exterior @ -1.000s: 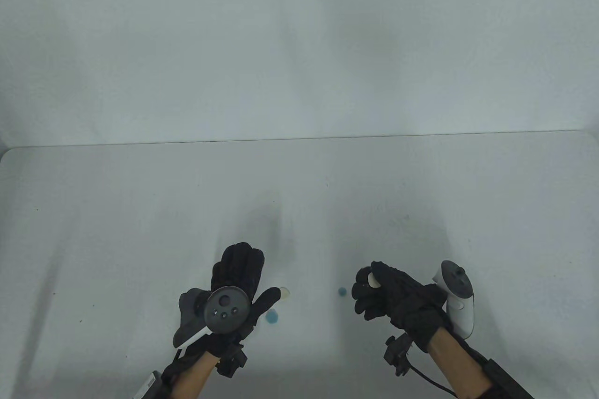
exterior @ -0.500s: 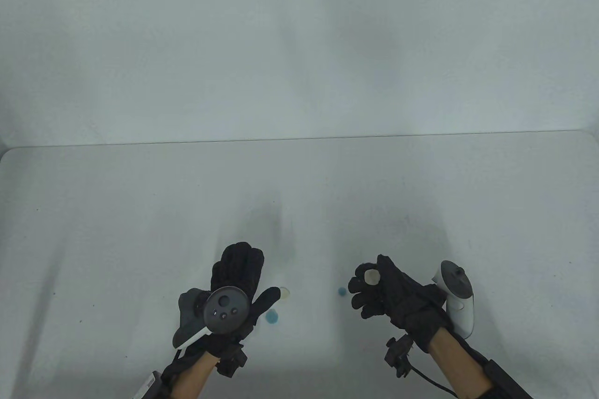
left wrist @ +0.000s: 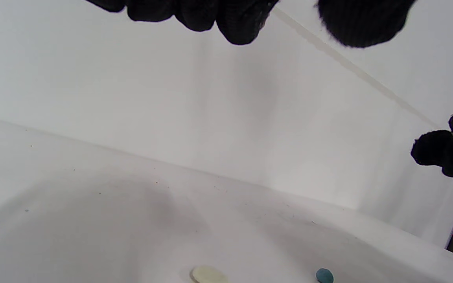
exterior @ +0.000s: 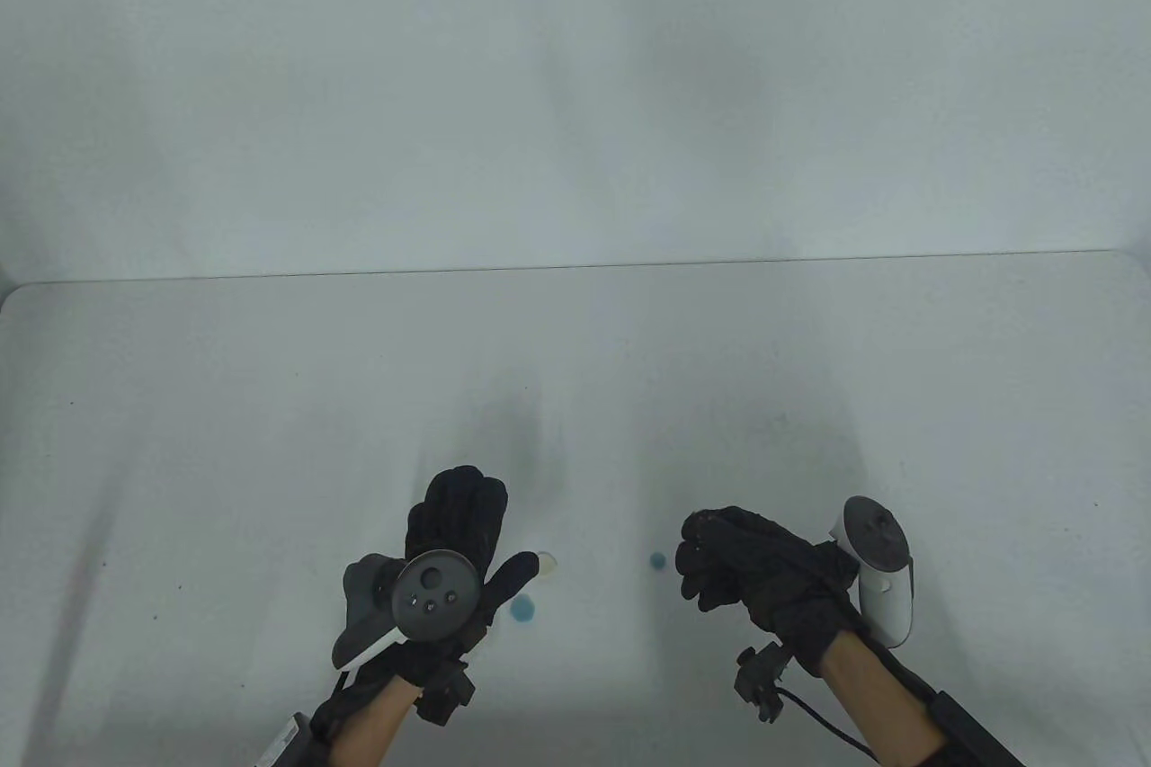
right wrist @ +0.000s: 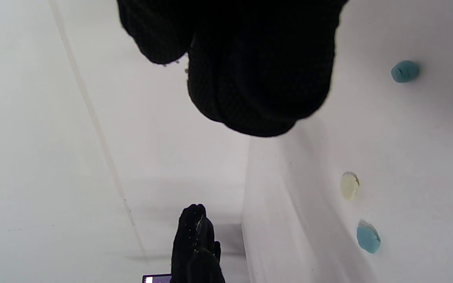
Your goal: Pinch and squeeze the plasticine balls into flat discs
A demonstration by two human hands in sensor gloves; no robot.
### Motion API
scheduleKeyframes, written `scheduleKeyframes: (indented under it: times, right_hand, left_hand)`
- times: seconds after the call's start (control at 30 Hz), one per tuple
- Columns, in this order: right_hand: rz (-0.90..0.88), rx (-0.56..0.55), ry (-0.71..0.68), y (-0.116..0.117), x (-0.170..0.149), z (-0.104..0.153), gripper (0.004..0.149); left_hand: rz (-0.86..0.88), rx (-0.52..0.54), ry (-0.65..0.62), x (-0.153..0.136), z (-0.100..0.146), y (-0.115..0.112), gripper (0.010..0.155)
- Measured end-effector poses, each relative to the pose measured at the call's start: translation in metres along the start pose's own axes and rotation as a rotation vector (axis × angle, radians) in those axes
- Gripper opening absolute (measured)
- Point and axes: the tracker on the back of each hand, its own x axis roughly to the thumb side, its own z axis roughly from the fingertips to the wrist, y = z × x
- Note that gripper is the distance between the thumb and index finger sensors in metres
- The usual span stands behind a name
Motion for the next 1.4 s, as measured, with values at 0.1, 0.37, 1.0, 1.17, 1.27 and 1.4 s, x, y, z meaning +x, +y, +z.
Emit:
scheduleKeyframes:
  times: [0.1, 0.37, 1.0, 1.17, 1.27, 1.4]
  right_hand:
    - [0.01, 0.017, -0.004, 0.001, 0.0, 0.0, 0.042]
    - [-0.094, 0.123, 0.03, 0.005, -0.01, -0.002, 0.073]
    - [-0.08, 0.147, 0.005, 0.007, -0.006, 0.0, 0.071]
    - [-0.096, 0.178, 0.025, 0.008, -0.01, -0.001, 0.086]
    - [-0.088, 0.126, 0.047, 0.006, -0.009, -0.001, 0.071]
    - [-0.021, 0.103, 0.053, 0.005, -0.005, -0.002, 0.052]
  left_hand:
    - [-0.001, 0.0, 0.0, 0.0, 0.0, 0.0, 0.081]
    - [0.0, 0.004, 0.0, 0.0, 0.0, 0.0, 0.081]
    - [-0.001, 0.006, -0.001, -0.001, 0.0, 0.0, 0.081]
    - [0.0, 0.011, 0.002, -0.001, 0.0, 0.001, 0.081]
    - [0.0, 0.01, 0.002, -0.001, 0.0, 0.001, 0.081]
    - [-0.006, -0.01, 0.008, -0.002, -0.001, -0.003, 0.081]
